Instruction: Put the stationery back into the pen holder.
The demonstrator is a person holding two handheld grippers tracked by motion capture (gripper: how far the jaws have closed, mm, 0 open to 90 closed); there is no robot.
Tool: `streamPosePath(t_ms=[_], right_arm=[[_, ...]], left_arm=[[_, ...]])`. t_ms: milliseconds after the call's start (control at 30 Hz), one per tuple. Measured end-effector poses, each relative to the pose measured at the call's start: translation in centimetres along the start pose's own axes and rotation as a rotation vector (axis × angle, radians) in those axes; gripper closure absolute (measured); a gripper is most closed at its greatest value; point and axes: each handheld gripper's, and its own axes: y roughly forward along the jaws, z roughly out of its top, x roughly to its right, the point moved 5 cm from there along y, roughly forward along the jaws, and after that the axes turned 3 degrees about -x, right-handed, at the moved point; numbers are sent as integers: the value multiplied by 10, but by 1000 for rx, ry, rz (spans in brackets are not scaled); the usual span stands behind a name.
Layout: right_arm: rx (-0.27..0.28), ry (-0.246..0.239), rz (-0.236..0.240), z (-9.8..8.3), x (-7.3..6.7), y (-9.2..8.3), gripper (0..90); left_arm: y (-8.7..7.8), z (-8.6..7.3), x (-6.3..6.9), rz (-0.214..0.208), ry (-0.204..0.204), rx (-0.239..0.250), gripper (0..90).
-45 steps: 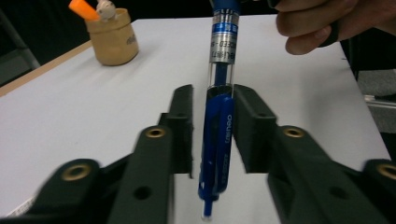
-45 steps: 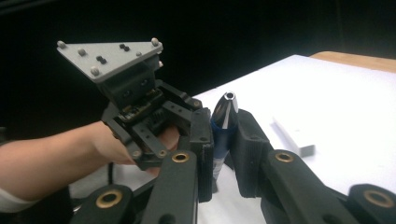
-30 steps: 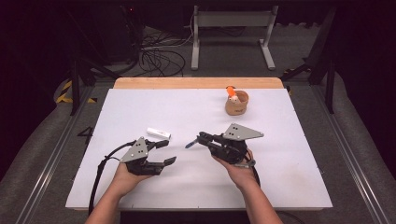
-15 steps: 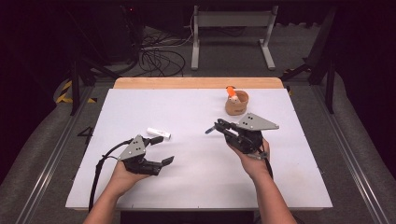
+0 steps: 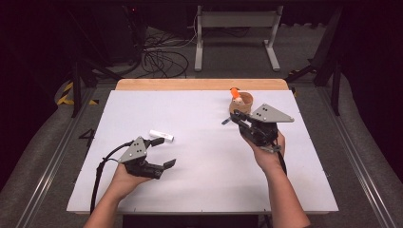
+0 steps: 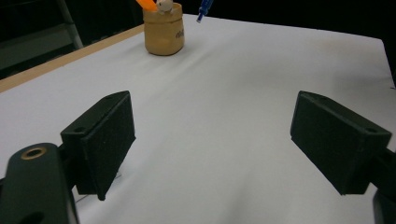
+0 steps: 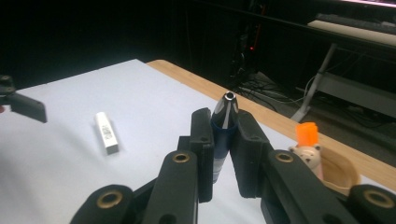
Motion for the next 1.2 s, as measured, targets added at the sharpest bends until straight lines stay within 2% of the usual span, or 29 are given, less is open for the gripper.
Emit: streamPosePath(t_ms=[367,700,1200], right_arm=[[5,10,-41,10,14,5,802],[45,49,-96,18,38,6,802],[82,88,-227,18,69,17,801]], left_arm=[[-1,1,-2,6,-1,1,117],[-5,1,-6,17,-3,10,109],[-6,0,-8,27,-6,11,104]])
